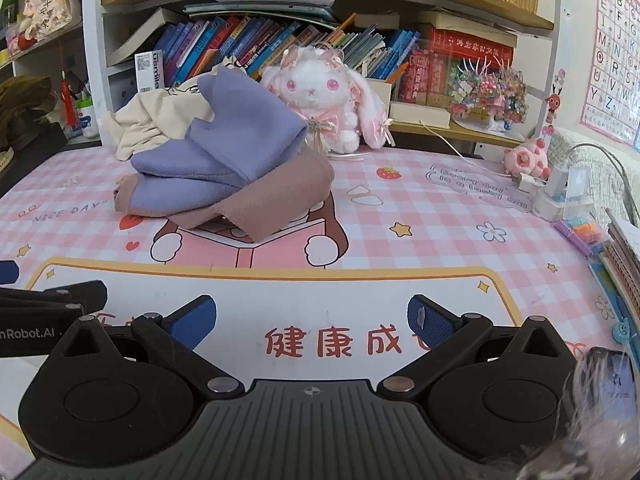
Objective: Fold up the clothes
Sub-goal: 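Move both grippers toward the folded lavender-and-mauve sweater on the pile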
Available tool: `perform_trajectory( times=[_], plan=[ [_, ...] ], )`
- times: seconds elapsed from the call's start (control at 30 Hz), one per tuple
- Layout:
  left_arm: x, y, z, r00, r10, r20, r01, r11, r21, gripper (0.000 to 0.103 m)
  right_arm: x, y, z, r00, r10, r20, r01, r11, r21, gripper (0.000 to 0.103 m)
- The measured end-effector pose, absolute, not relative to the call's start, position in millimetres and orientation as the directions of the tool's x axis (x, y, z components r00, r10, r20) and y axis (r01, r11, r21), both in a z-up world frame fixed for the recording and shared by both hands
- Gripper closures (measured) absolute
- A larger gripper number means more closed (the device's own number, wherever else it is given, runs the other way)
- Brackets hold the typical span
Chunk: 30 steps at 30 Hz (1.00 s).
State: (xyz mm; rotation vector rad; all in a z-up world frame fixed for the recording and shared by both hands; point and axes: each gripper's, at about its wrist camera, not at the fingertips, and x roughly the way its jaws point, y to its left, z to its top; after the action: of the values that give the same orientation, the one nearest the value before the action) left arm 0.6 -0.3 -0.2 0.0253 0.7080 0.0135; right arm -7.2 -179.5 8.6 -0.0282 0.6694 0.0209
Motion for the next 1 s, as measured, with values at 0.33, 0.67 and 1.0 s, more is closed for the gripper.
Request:
perform_trajectory(
  times=[0.33, 0.67, 1.0],
  plan=[
    [1.4, 0.8, -1.7, 0.756, 0.040, -0.653, -0.008, 0.999, 0.052, 0.000, -7.6, -178.7, 6.0, 0.785, 0.010, -0.620, -0.023, 1.000, -0.014, 0.000],
    [2.5, 7.1, -5.8, 0.747, 0.044, -0.664, -0.031, 0.999, 0.032, 0.000, -5.9, -178.5, 4.8, 0.776, 0.008, -0.631, -0.015, 1.000, -0.006, 0.000],
    [7.0, 6.1, -7.8, 0.740, 0.053, -0.670, -0.025, 0.998, 0.052, 0.000, -2.9, -177.9, 3.4, 0.775, 0.010, -0.632, -0.013, 1.000, -0.001, 0.000]
  ],
)
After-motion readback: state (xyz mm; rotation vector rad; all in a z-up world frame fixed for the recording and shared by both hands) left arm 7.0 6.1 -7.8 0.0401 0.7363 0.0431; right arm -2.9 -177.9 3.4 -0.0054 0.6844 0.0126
